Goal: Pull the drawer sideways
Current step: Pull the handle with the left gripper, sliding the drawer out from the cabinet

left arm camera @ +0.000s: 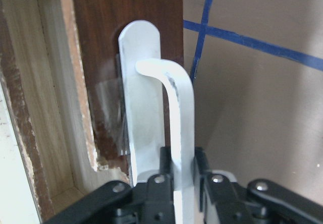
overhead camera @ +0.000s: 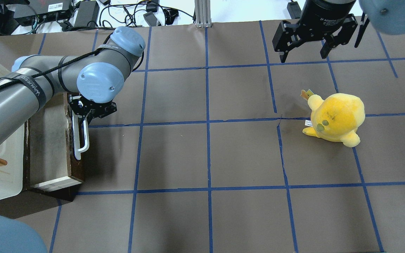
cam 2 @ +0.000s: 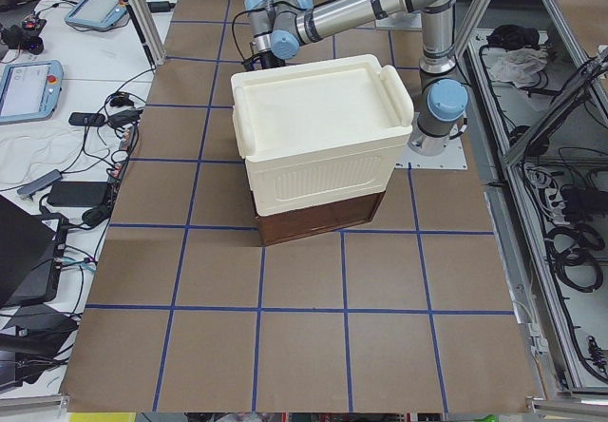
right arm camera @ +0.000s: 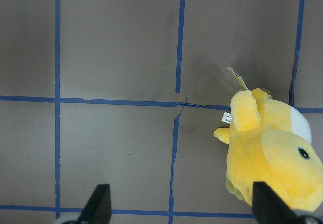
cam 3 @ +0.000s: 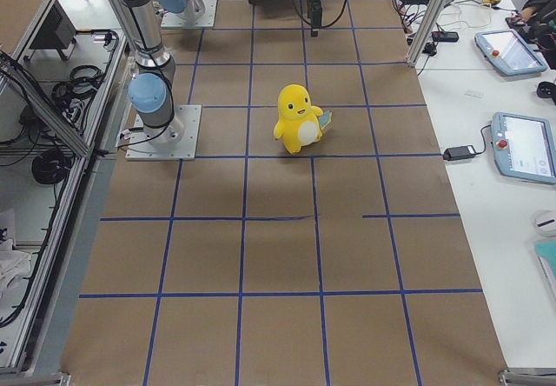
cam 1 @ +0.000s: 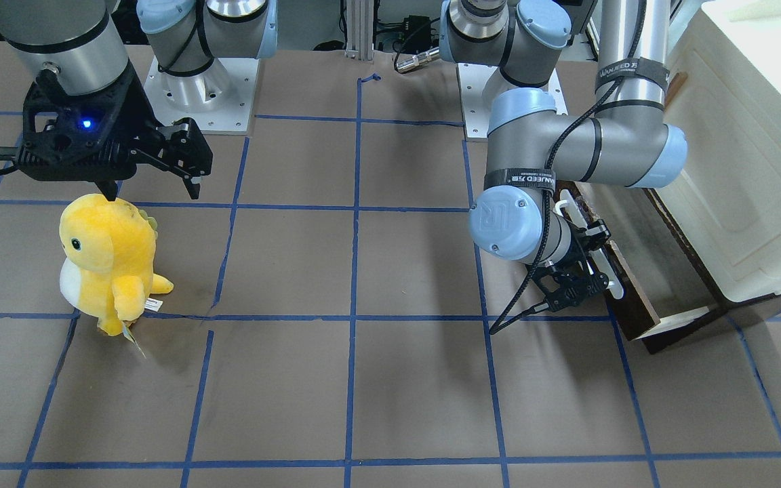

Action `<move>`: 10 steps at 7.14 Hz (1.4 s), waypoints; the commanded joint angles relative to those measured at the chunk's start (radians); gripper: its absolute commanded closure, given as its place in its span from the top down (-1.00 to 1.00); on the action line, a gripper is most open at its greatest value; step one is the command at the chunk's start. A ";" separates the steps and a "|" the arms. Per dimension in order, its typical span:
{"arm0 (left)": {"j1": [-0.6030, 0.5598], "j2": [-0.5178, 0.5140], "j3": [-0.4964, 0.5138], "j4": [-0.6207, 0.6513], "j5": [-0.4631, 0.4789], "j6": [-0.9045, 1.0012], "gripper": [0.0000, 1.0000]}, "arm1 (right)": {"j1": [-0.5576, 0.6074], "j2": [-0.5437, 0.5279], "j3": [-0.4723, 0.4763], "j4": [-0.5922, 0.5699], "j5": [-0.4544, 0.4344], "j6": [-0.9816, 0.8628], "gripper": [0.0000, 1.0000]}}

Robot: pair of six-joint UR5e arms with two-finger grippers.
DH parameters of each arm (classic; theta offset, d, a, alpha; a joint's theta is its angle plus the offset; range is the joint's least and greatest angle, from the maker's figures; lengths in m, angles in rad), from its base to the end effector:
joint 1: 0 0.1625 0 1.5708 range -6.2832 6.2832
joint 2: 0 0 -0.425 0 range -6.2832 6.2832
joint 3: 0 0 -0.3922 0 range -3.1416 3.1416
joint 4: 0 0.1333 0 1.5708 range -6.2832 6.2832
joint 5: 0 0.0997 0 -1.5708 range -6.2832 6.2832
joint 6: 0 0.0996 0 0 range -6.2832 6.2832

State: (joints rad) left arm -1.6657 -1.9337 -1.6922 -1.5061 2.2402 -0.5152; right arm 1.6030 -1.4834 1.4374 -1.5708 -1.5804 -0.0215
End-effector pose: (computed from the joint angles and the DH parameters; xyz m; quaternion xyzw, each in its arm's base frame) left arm -0.1240 -0.5479 0.2653 -0.1258 0.9177 0.0911 0.3655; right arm 0.1494 -0.5285 0.5090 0.0267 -0.9994 0.0230 0.0047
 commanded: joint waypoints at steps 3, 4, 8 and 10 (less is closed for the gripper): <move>-0.023 -0.021 0.028 -0.009 -0.017 -0.035 -1.00 | 0.000 0.000 0.000 0.000 0.000 0.000 1.00; -0.032 -0.024 0.028 -0.009 -0.019 -0.040 -1.00 | 0.000 0.000 0.000 0.000 0.000 0.000 1.00; -0.043 -0.024 0.039 -0.020 -0.039 -0.066 -1.00 | 0.000 0.000 0.000 0.000 0.000 0.000 1.00; -0.043 -0.021 0.039 -0.020 -0.039 -0.056 0.90 | 0.000 0.000 0.000 0.000 -0.001 0.000 1.00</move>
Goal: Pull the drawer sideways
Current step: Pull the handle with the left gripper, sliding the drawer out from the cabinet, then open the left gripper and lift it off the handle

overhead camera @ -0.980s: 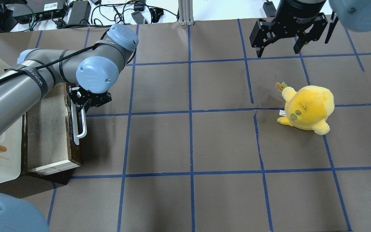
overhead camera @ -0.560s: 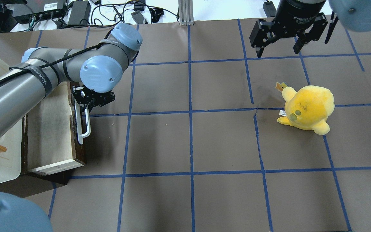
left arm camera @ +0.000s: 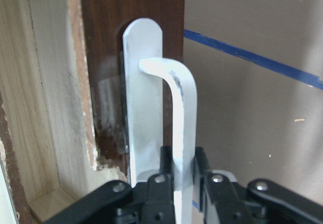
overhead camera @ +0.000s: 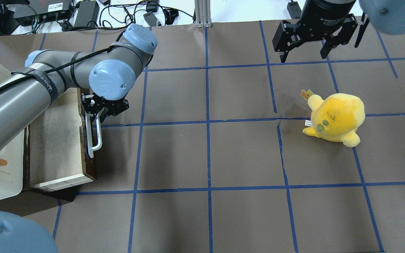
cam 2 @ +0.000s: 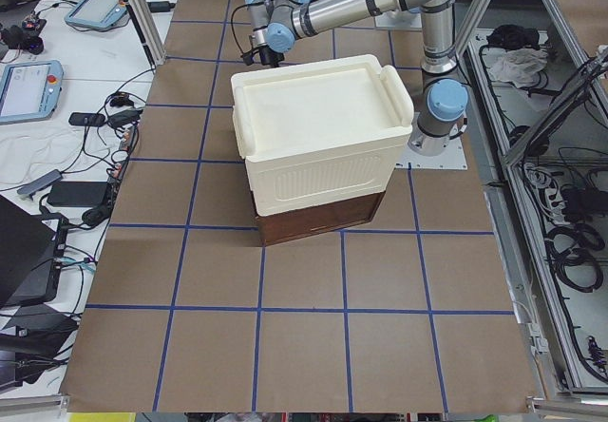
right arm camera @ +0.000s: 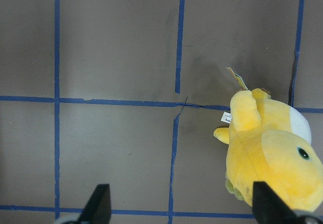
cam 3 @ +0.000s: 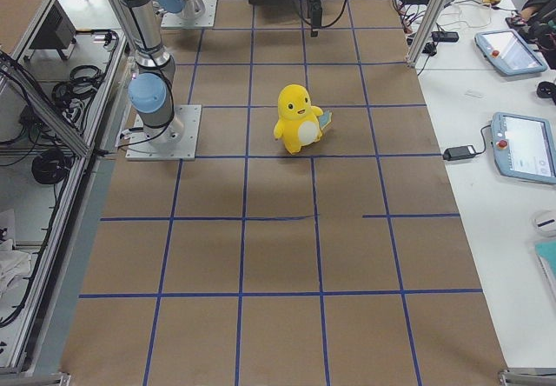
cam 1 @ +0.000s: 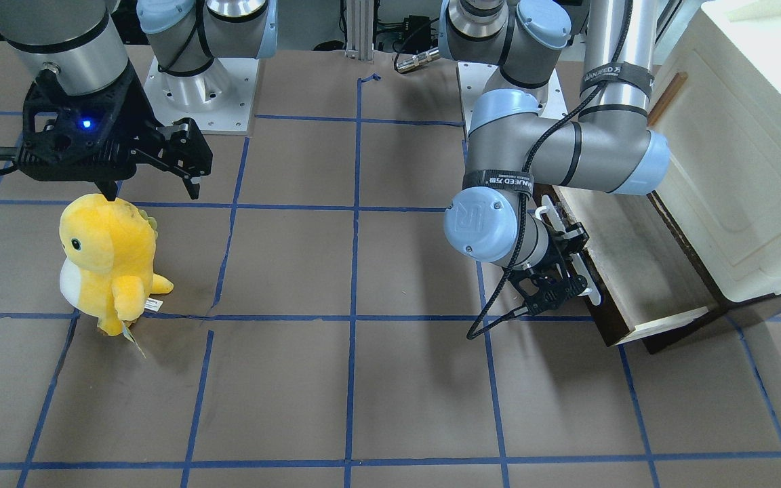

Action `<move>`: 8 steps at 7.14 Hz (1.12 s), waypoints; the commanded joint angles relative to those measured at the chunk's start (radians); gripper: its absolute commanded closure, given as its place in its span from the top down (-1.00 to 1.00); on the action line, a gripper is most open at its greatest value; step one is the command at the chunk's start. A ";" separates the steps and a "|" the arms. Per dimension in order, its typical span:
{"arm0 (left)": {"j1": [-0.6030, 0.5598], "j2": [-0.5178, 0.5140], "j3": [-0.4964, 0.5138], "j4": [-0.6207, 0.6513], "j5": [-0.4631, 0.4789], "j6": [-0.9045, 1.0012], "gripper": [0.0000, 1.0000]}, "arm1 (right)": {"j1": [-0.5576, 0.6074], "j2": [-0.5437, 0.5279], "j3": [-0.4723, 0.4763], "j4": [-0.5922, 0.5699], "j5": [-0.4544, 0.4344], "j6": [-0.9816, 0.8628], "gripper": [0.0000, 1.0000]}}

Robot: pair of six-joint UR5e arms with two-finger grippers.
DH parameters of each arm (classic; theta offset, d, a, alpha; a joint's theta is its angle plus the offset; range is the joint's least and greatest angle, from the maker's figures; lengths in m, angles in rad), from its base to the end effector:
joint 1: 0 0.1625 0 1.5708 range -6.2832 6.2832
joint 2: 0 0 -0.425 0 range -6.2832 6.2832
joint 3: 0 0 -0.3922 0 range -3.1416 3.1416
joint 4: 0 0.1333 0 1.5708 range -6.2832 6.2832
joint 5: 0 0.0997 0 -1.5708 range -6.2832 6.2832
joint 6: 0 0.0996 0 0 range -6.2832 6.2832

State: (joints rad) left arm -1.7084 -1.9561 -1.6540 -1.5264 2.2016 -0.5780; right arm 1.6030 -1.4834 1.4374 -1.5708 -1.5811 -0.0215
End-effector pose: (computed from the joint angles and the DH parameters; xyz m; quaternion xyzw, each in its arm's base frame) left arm -0.1517 -0.5518 0.2649 -0.1393 0.9212 0.0812 0.3541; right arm 0.1494 -0.5285 0.5090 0.0267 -0.9994 0.0230 0.0050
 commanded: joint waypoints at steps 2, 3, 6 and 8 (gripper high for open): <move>-0.002 0.014 0.060 -0.024 -0.038 0.033 1.00 | 0.000 0.000 0.000 0.000 0.000 -0.002 1.00; -0.004 0.025 0.136 -0.085 -0.102 0.039 1.00 | 0.000 0.000 0.000 0.000 0.001 0.000 1.00; -0.001 0.124 0.247 -0.173 -0.397 0.088 1.00 | 0.000 0.000 0.000 0.000 0.001 0.000 1.00; 0.022 0.201 0.260 -0.123 -0.448 0.348 1.00 | 0.000 0.000 0.000 0.000 0.001 0.000 1.00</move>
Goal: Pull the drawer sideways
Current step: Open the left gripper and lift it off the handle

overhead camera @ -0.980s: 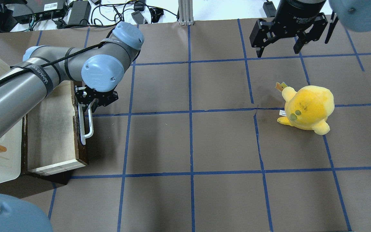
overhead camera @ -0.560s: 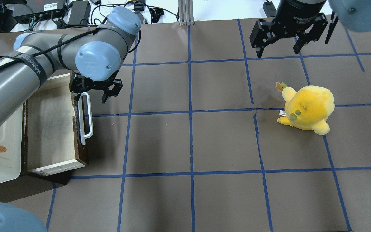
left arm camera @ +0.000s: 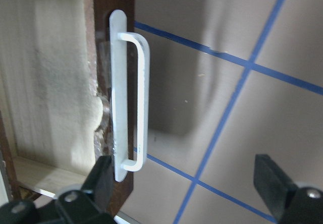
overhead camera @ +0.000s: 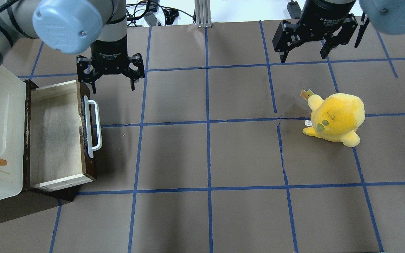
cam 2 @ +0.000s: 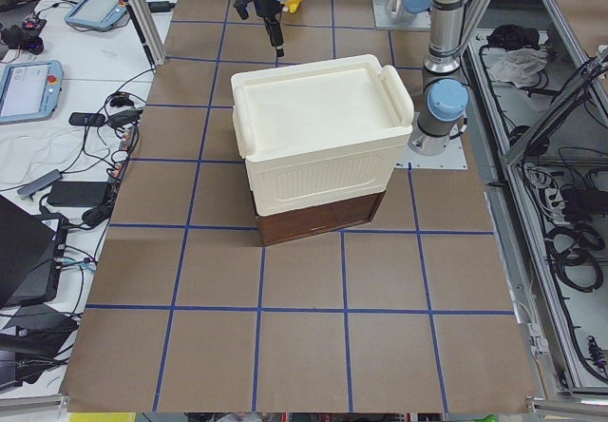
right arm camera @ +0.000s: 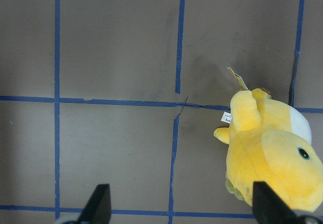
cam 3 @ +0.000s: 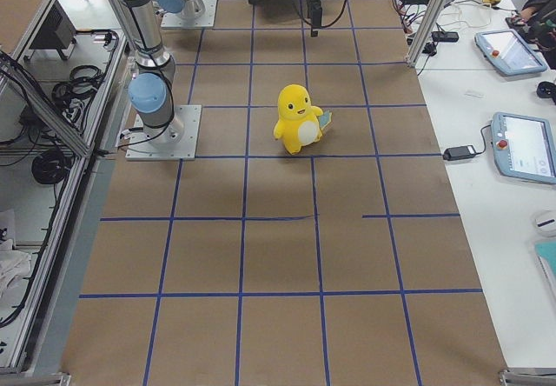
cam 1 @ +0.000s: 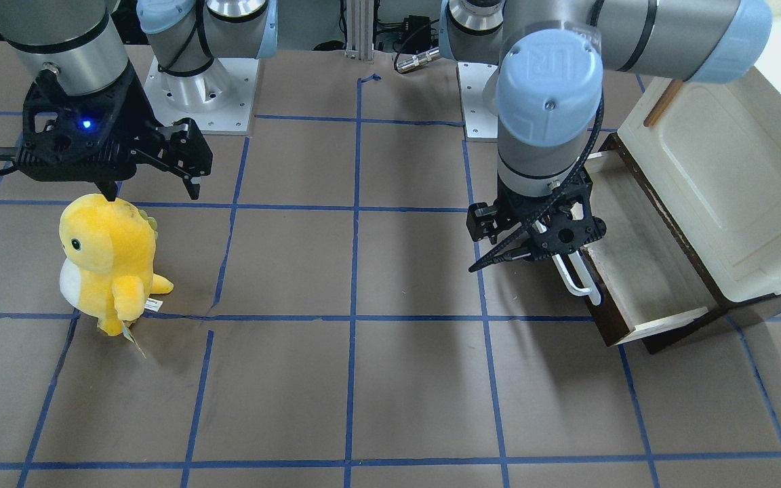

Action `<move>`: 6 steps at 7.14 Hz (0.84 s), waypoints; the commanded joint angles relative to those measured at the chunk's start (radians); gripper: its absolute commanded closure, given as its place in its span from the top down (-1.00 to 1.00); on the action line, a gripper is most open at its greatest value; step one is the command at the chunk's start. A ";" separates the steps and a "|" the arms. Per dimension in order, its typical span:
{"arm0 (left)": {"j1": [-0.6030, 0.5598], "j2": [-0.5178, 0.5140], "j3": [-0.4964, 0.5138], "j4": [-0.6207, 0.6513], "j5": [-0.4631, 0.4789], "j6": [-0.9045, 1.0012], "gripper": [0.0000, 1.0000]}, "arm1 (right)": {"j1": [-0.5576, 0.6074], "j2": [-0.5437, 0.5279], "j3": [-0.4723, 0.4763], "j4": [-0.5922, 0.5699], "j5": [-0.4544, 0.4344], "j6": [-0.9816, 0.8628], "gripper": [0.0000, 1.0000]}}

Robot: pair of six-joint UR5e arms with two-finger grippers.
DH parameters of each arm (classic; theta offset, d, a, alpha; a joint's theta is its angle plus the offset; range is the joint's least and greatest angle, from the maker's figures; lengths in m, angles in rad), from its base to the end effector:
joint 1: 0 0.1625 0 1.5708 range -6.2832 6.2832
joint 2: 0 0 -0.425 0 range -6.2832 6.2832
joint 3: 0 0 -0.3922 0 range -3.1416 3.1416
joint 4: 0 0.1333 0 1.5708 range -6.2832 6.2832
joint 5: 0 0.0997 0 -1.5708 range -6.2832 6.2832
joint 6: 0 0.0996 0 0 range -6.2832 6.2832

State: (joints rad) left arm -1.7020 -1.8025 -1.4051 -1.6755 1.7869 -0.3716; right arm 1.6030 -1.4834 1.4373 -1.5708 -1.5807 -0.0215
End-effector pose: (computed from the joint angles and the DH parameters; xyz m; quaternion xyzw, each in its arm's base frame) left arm -0.1856 -0.5511 0.4375 -0.1097 0.9845 0.0554 0.1252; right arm 0.1494 -0.5285 0.5091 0.0267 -0.9994 0.0231 0.0048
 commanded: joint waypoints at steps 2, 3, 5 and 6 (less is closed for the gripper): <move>0.096 0.107 0.003 0.025 -0.146 0.333 1.00 | 0.000 0.000 0.000 0.000 0.001 0.000 1.00; 0.119 0.136 -0.011 0.025 -0.159 0.400 1.00 | 0.000 0.000 0.000 0.000 -0.001 0.000 1.00; 0.124 0.198 -0.049 0.020 -0.159 0.546 1.00 | 0.000 0.000 0.000 0.000 -0.001 0.000 1.00; 0.125 0.230 -0.090 0.029 -0.165 0.565 1.00 | 0.000 0.000 0.000 0.000 0.001 0.000 1.00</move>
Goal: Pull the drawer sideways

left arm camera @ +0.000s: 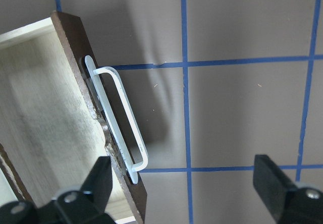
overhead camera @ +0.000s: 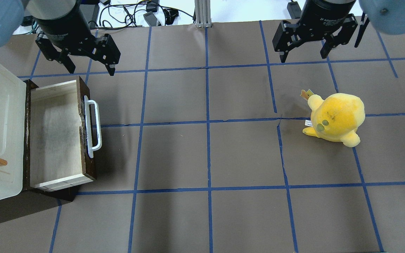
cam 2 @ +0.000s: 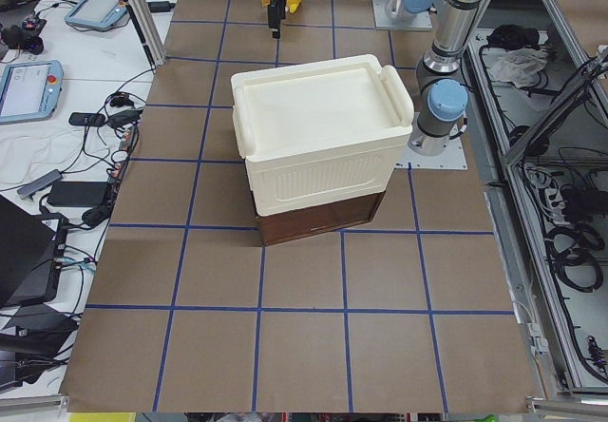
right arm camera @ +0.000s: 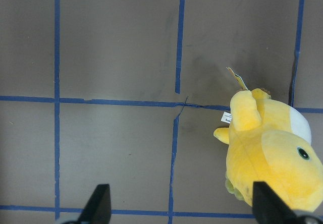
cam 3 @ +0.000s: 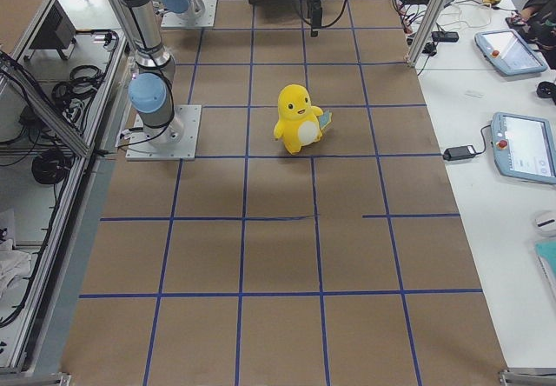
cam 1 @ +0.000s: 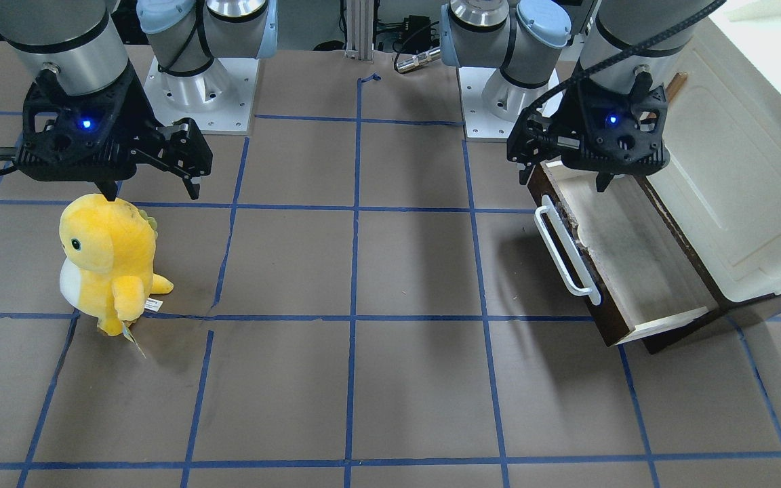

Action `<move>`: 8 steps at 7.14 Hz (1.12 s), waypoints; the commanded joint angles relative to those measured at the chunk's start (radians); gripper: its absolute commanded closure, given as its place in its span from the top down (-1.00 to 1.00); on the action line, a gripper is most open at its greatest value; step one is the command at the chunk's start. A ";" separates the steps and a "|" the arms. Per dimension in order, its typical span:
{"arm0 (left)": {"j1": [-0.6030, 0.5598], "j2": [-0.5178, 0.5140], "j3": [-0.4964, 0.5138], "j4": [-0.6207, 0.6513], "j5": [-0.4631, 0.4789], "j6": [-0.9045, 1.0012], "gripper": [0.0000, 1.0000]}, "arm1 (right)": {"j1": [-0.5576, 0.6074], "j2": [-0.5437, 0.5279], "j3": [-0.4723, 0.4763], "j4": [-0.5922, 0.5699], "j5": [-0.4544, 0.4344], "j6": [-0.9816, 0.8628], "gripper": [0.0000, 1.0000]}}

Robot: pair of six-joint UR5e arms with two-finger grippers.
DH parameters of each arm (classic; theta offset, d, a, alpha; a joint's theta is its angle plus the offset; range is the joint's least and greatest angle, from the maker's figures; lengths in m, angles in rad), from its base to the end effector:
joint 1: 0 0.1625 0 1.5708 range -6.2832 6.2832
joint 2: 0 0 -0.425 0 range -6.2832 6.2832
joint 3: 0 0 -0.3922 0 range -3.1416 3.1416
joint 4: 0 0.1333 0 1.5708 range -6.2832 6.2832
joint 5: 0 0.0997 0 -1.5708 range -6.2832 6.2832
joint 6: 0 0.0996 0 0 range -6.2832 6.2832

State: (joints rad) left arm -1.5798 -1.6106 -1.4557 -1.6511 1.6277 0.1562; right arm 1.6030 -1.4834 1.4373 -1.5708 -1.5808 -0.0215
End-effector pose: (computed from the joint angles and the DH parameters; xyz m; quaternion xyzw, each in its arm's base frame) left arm -0.1322 -0.5060 0.5167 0.0825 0.9962 0.0046 0.0282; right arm 0.1494 -0.5285 0.5091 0.0267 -0.9994 0.0231 0.0049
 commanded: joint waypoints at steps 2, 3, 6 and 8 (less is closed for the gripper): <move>0.003 0.075 -0.096 0.071 -0.047 0.031 1.00 | 0.000 0.000 0.000 0.000 -0.001 0.000 1.00; 0.004 0.086 -0.095 0.067 -0.057 0.022 1.00 | 0.000 0.000 0.000 0.000 0.001 0.000 1.00; 0.041 0.094 -0.098 0.062 -0.066 0.020 1.00 | 0.000 0.000 0.000 0.000 0.001 0.000 1.00; 0.043 0.086 -0.101 0.059 -0.065 0.028 1.00 | 0.000 0.000 0.000 0.000 0.001 0.000 1.00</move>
State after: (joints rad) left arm -1.5394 -1.5195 -1.5553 -1.5904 1.5641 0.1781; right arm 1.6030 -1.4833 1.4374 -1.5708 -1.5802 -0.0215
